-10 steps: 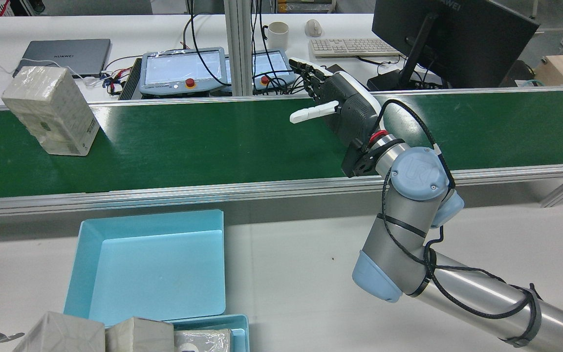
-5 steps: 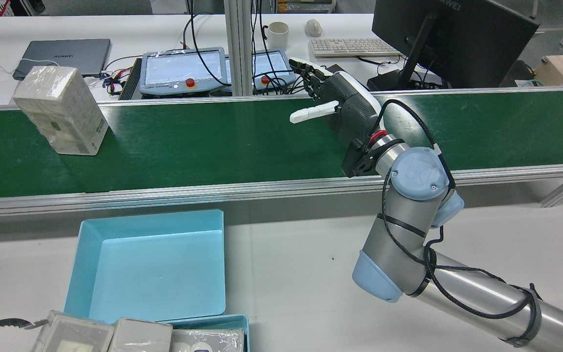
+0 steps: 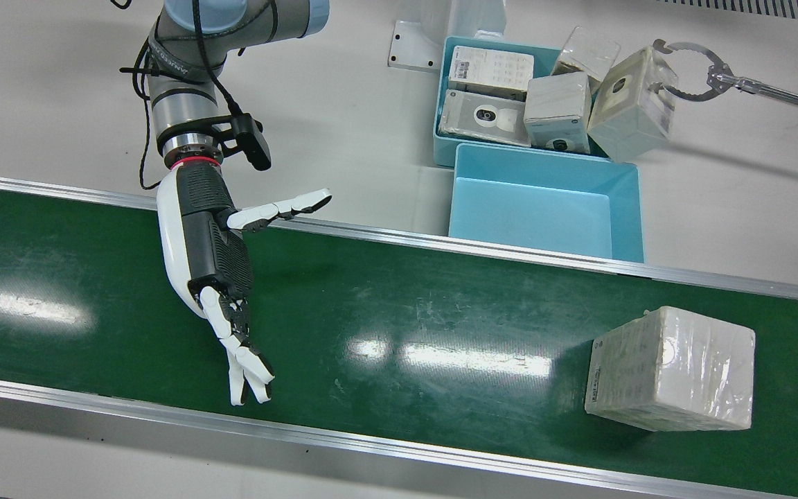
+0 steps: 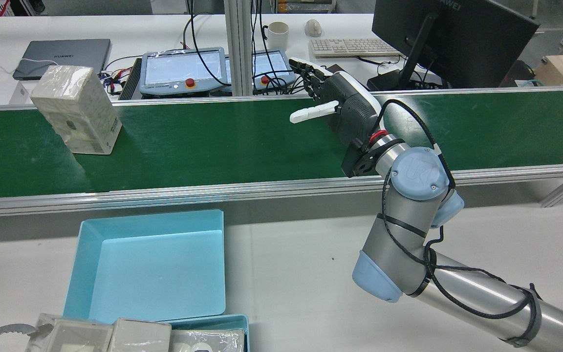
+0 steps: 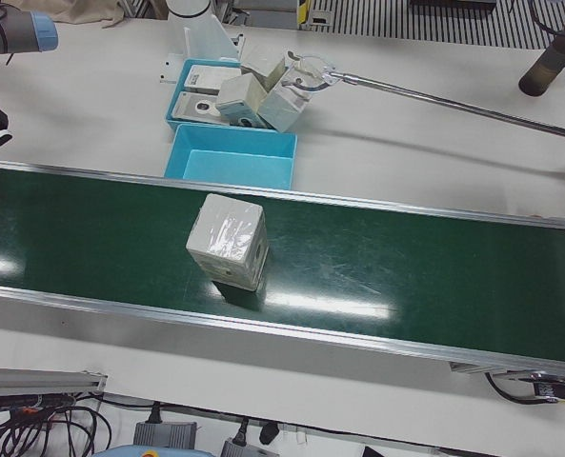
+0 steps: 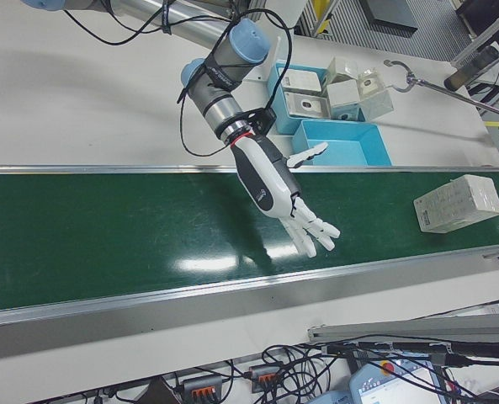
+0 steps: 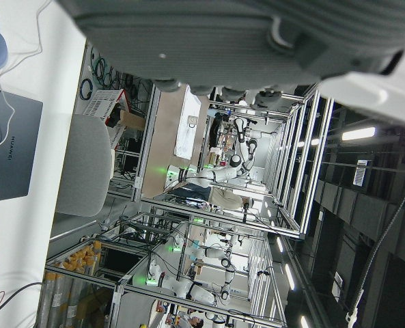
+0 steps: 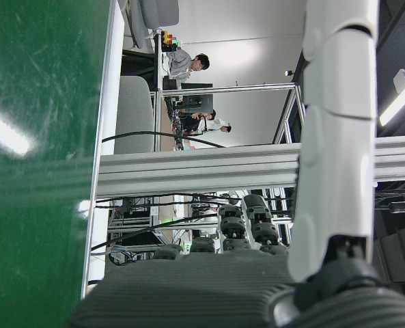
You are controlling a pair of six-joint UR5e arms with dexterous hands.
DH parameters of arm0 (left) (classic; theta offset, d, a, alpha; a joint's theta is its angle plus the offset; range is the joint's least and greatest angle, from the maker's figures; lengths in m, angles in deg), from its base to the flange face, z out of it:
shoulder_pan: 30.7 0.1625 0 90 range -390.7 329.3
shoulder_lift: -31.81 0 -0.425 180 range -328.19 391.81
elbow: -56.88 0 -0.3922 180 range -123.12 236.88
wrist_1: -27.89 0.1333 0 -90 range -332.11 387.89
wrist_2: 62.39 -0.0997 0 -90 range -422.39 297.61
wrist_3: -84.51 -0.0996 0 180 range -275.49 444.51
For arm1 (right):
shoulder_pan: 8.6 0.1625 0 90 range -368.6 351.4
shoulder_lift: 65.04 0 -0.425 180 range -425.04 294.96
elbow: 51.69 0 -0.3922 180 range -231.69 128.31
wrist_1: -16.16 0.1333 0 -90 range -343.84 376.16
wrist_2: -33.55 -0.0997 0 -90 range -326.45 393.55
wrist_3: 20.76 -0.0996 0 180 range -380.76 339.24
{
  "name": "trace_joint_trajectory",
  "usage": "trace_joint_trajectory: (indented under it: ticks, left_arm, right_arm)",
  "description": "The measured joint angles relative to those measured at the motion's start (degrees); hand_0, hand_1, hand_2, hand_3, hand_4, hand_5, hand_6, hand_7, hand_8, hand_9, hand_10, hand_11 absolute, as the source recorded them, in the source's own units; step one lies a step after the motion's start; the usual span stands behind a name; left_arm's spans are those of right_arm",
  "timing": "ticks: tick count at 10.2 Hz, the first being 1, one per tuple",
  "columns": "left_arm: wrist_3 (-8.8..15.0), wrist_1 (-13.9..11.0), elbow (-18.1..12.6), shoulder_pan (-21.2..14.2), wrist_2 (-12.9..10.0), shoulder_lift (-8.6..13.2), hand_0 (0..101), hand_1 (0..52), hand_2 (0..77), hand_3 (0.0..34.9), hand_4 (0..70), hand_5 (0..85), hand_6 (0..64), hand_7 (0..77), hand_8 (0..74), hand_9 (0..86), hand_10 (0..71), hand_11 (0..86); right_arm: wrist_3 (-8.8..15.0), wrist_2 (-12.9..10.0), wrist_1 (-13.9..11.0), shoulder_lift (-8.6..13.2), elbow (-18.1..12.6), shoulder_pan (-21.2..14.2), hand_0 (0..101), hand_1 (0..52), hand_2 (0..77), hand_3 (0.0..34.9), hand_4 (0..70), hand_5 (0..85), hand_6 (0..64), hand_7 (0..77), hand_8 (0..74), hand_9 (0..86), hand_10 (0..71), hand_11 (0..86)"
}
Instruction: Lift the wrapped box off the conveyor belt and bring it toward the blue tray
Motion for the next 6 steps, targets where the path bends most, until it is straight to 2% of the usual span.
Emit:
trace_joint_trajectory:
  ticks: [1, 2, 6]
  left_arm:
    - [0.00, 0.00, 0.00, 0.00, 0.00, 0.00, 0, 0.0, 1.1, 0.0, 0.0, 1.1, 0.5, 0.5, 0.5, 0.5, 0.5, 0.5]
    - [0.00, 0.00, 0.00, 0.00, 0.00, 0.00, 0, 0.0, 1.1, 0.0, 0.0, 1.1, 0.5, 0.5, 0.5, 0.5, 0.5, 0.5]
    - [0.00, 0.00, 0.00, 0.00, 0.00, 0.00, 0, 0.0, 1.1, 0.0, 0.0, 1.1, 0.5, 0.5, 0.5, 0.5, 0.5, 0.5]
  right_arm:
    - [0.00, -0.02, 0.00, -0.02, 0.00, 0.00, 49, 14.2, 3.3, 0.0, 3.3, 13.6, 1.6, 1.6, 0.0, 1.6, 0.0, 1.6]
    - [0.00, -0.03, 0.00, -0.04, 0.00, 0.00, 49, 14.2, 3.3, 0.0, 7.1, 13.1, 1.6, 1.6, 0.0, 1.6, 0.0, 1.6]
    - [0.00, -0.04, 0.00, -0.05, -0.13, 0.08, 49, 14.2, 3.3, 0.0, 6.5, 13.1, 0.0, 1.6, 0.0, 1.6, 0.0, 1.6]
